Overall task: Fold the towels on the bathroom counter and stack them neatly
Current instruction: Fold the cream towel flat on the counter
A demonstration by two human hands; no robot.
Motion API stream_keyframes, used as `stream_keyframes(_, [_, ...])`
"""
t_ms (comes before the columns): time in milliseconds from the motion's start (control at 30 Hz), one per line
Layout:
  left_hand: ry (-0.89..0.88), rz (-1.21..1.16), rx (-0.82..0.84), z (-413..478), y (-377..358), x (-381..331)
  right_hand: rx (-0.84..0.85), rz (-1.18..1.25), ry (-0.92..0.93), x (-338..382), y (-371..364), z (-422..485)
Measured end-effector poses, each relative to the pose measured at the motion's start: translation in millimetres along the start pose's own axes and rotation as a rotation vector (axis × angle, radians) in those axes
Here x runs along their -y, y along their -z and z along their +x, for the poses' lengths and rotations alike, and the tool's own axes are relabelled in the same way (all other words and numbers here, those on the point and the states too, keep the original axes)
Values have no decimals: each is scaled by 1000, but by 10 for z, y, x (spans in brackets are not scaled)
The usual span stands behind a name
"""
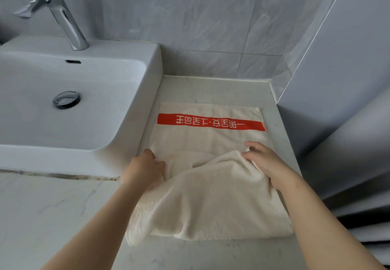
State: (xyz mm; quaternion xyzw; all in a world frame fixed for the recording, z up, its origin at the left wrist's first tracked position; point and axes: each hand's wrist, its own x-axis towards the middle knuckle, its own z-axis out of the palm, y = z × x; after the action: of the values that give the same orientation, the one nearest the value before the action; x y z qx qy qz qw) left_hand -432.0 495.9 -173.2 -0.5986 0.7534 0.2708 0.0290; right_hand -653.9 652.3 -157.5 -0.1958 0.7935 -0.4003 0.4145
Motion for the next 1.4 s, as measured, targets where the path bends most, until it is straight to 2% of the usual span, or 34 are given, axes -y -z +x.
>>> stream_keyframes(100, [-169, -85, -166, -73, 73, -72, -48, -6, 83, 47, 5, -13])
stream_keyframes(233, [-332, -361, -378, -157, 246, -229, -317, 298, 364, 167, 82, 17])
stream_keyframes(300, [-331, -483, -361, -116, 260, -277, -470, 364, 412, 186, 130, 67])
stream_keyframes(367, [-202, -575, -210, -14, 193, -282, -542, 291, 363, 142, 138, 133])
stream_keyframes(433, [-1, -637, -2, 102, 95, -274, -485, 201, 232, 32, 116, 196])
stream_keyframes(500, [118, -707, 62, 205, 42, -286, -340, 138, 105, -89, 93, 232])
stream_keyframes(600, [103, -710, 12, 324, 59, -330, -269, 63, 83, -149, 94, 272])
stream_keyframes(700, [4, -531, 37, 384, 64, -380, -276, 11, 113, -142, 113, 331])
stream_keyframes(800, [-40, -504, -50, 439, 63, -438, -351, 10, 220, -91, 145, 380])
stream_keyframes(900, [-57, -699, -253, 504, 103, -482, -485, 82, 405, 3, 212, 397])
stream_keyframes(967, [-85, -813, -369, 570, 150, -504, -526, 157, 458, 60, 265, 422])
stream_keyframes(1033, [-67, -818, -364, 645, 171, -523, -517, 148, 408, 38, 283, 513])
stream_keyframes(1133, [-39, -747, -209, 761, 79, -539, -437, 46, 227, -84, 259, 684])
stream_keyframes(1200, [-8, -831, -138, 830, -7, -559, -420, 59, 170, -111, 253, 745])
stream_keyframes(1300, [27, -843, -203, 915, -11, -594, -438, 88, 135, -17, 300, 838])
stream_keyframes(1400, [-71, -798, -352, 949, 89, -666, -517, 107, 157, 84, 363, 953])
